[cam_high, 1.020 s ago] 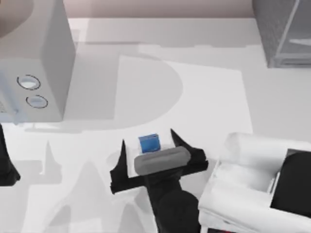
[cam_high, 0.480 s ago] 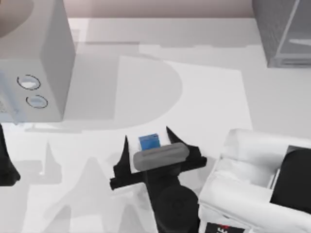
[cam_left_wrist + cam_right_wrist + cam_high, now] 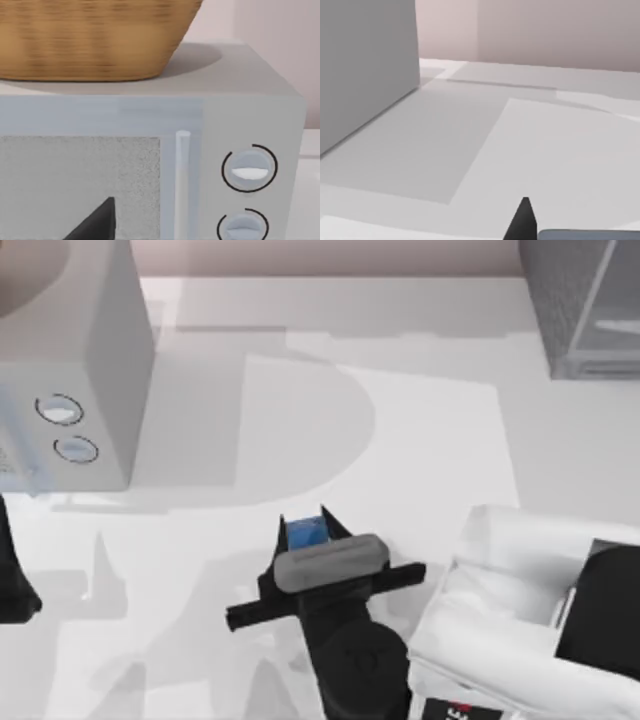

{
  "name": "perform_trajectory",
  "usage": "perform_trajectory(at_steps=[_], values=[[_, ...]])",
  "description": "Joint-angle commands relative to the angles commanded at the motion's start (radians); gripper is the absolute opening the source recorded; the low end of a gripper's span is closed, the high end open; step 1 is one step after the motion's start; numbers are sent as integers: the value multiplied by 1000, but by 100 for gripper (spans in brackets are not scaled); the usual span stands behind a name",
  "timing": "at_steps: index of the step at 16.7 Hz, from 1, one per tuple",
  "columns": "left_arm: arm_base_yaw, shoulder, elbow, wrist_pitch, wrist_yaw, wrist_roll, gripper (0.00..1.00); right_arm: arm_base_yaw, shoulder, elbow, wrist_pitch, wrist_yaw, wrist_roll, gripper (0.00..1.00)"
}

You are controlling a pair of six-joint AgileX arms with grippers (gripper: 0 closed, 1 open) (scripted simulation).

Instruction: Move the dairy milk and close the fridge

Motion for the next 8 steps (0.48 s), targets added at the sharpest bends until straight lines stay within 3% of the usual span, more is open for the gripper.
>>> perform_trajectory(at_steps=[2, 8], values=[[0, 0, 0, 0, 0, 0, 100, 0, 0, 0, 0, 0, 0, 0], [0, 0, 0, 0, 0, 0, 100, 0, 0, 0, 0, 0, 0, 0]])
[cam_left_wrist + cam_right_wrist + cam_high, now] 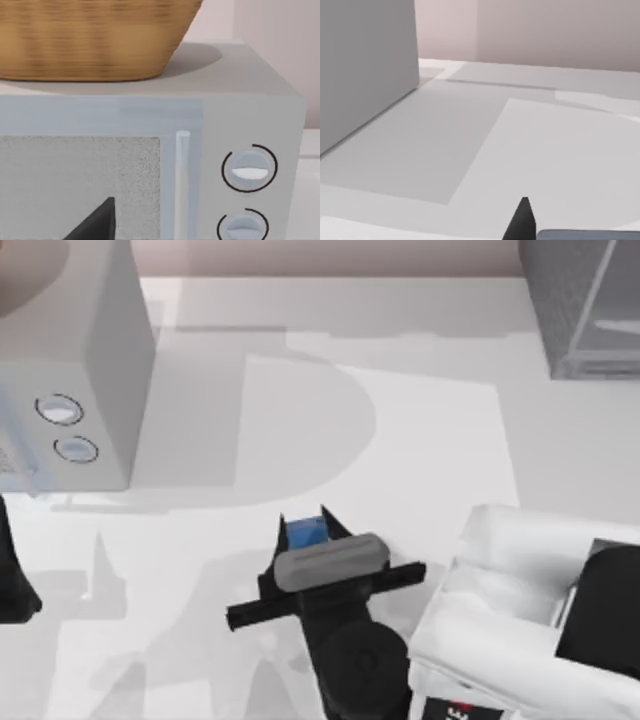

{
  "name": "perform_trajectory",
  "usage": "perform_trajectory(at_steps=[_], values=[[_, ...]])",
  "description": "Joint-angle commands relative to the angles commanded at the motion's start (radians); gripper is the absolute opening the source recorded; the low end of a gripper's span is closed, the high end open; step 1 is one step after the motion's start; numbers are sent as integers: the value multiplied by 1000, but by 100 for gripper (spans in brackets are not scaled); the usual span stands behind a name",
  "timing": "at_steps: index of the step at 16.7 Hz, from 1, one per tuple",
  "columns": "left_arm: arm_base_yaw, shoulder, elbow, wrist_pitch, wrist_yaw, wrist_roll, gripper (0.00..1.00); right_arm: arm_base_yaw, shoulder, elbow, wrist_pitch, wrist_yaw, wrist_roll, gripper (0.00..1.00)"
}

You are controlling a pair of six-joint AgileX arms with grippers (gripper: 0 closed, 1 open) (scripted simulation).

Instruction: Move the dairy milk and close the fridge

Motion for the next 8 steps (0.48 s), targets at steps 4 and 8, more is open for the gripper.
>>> perform_trajectory(at_steps=[4, 8], values=[[0, 0, 0, 0, 0, 0, 100, 3, -18, -5, -12, -1, 1, 0], [0, 0, 0, 0, 0, 0, 100, 3, -102, -25, -77, -1, 2, 0]])
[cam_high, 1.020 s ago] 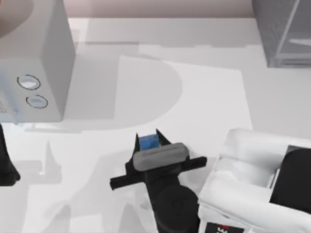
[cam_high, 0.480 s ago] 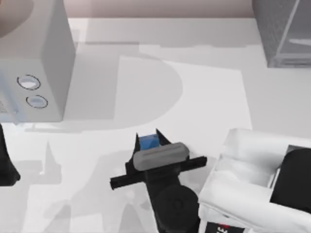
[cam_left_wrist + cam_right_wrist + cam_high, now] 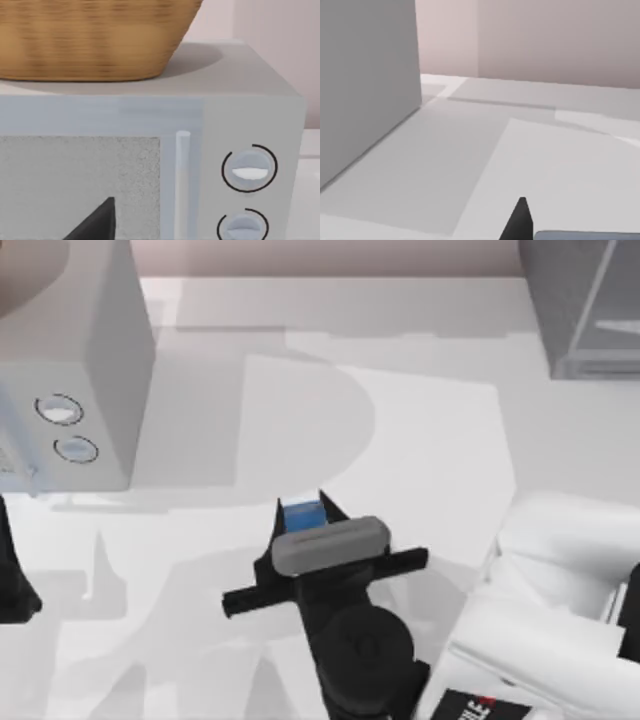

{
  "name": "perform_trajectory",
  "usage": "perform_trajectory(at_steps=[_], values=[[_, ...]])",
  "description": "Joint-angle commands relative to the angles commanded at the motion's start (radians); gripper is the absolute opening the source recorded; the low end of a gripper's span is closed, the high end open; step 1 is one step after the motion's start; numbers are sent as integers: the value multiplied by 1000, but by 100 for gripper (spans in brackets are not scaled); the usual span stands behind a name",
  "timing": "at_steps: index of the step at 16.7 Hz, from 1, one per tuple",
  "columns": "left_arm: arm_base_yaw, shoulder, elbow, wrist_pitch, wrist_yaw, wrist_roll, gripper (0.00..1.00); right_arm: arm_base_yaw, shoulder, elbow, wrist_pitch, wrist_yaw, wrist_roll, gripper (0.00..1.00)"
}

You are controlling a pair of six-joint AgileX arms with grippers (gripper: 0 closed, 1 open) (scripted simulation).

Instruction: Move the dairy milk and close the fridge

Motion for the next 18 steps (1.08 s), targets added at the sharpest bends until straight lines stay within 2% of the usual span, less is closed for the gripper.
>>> perform_trajectory(at_steps=[6, 9, 13, 18], values=[[0, 0, 0, 0, 0, 0, 100, -2, -26, -4, -20, -2, 2, 0], [0, 0, 0, 0, 0, 0, 100, -61, -90, -43, -54, -65, 3, 0], [0, 0, 0, 0, 0, 0, 100, -275, -251, -132, -136, -235, 2, 0], [0, 0, 0, 0, 0, 0, 100, -680, -507, -241, -235, -497, 2, 0]])
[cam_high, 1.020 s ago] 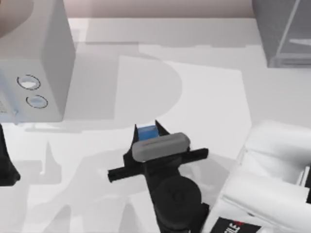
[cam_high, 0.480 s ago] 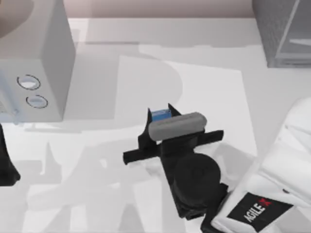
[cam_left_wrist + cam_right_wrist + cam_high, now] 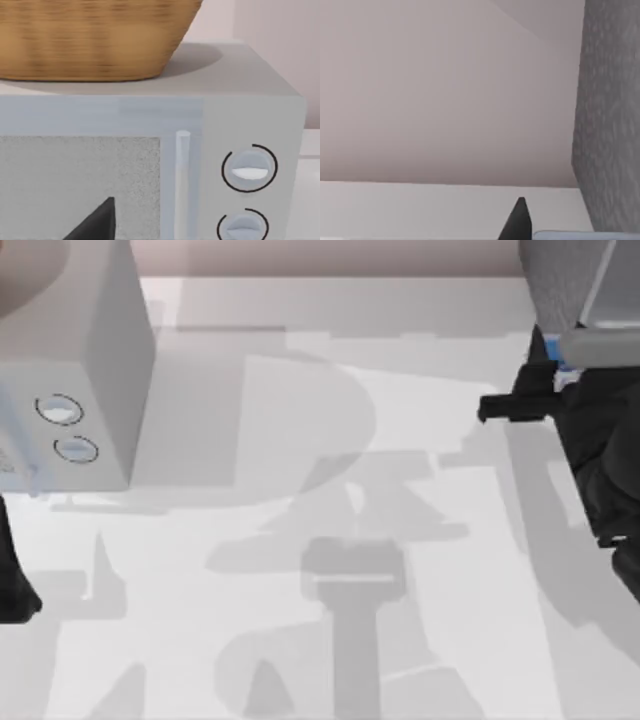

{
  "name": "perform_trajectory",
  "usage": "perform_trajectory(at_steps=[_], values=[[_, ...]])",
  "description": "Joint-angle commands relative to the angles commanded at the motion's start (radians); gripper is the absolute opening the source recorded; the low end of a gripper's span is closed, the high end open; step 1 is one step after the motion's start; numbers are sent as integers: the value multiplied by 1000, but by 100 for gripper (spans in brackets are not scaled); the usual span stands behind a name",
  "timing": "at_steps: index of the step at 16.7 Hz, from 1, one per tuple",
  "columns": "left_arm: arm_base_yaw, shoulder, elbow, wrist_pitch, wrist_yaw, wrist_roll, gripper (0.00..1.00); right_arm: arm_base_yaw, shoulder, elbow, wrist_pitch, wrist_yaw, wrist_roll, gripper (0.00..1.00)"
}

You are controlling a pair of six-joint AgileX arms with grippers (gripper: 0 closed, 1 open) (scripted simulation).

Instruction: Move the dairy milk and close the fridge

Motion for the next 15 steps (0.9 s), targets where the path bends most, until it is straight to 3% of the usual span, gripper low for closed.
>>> perform_trajectory(at_steps=[4, 7, 15], values=[[0, 0, 0, 0, 0, 0, 100, -267, -202, -98, -90, -200, -1, 0], [0, 0, 0, 0, 0, 0, 100, -365, -297, -160, -148, -296, -4, 0], [0, 0, 0, 0, 0, 0, 100, -390, -270, -131, -159, -325, -3, 0]])
